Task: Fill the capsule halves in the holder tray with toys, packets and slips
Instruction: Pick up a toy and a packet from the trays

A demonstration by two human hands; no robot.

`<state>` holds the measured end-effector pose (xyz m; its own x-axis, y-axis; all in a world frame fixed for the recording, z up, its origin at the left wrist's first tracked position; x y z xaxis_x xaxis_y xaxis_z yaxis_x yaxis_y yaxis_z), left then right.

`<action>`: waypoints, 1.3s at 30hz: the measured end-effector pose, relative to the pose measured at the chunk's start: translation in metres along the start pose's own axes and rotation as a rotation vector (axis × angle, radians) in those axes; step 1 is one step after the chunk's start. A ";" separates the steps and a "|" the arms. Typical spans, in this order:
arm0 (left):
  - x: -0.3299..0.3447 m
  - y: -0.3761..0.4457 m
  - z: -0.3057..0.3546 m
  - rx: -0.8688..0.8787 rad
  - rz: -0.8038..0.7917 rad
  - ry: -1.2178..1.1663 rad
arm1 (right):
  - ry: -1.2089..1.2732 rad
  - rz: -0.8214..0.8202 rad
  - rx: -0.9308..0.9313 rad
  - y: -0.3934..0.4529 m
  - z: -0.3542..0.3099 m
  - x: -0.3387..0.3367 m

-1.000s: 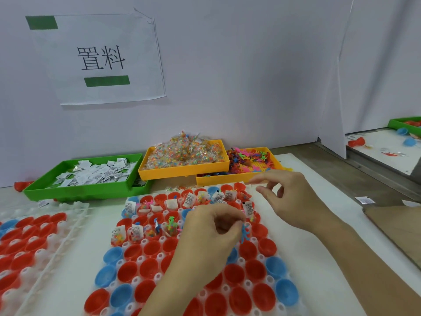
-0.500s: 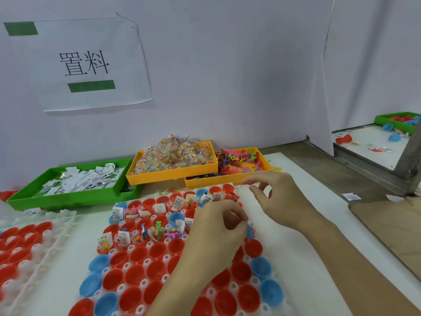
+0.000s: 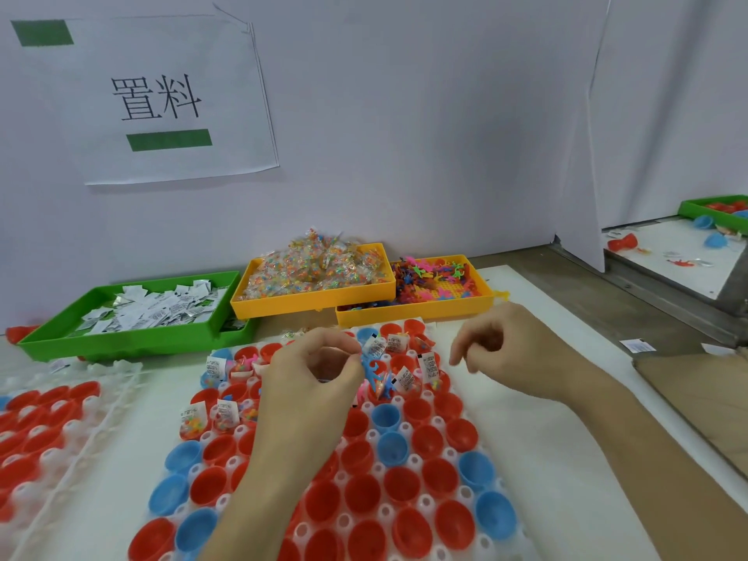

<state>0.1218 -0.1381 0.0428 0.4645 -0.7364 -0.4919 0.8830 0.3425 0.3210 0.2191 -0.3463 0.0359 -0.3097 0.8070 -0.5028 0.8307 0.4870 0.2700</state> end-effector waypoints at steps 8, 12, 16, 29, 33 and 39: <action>0.000 -0.005 0.003 0.043 -0.018 0.051 | -0.027 -0.457 0.291 -0.014 0.006 0.021; 0.002 -0.006 0.003 0.051 -0.025 0.049 | -0.057 -0.460 0.317 -0.015 0.009 0.023; 0.006 -0.007 0.005 0.059 -0.037 0.059 | -0.054 -0.451 0.319 -0.015 0.007 0.024; 0.008 -0.009 0.006 0.064 -0.048 0.065 | -0.124 -0.400 0.311 -0.014 0.003 0.022; 0.010 -0.010 0.009 0.070 -0.070 0.082 | -0.137 -0.419 0.324 -0.015 0.004 0.026; 0.024 -0.017 0.019 0.111 -0.143 0.118 | -0.017 -0.350 0.240 -0.014 0.001 0.003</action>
<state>0.1171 -0.1726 0.0410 0.3451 -0.6970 -0.6285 0.9308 0.1680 0.3247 0.2071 -0.3511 0.0301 -0.5863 0.5997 -0.5445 0.7614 0.6374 -0.1178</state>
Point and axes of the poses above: each hand's wrist, its own y-axis towards the middle knuckle, its own x-axis out of the palm, z = x × y, the point moved 6 cm from there along y, towards the middle knuckle, and after that the axes turned 12 degrees about y, right-handed, at the moved point
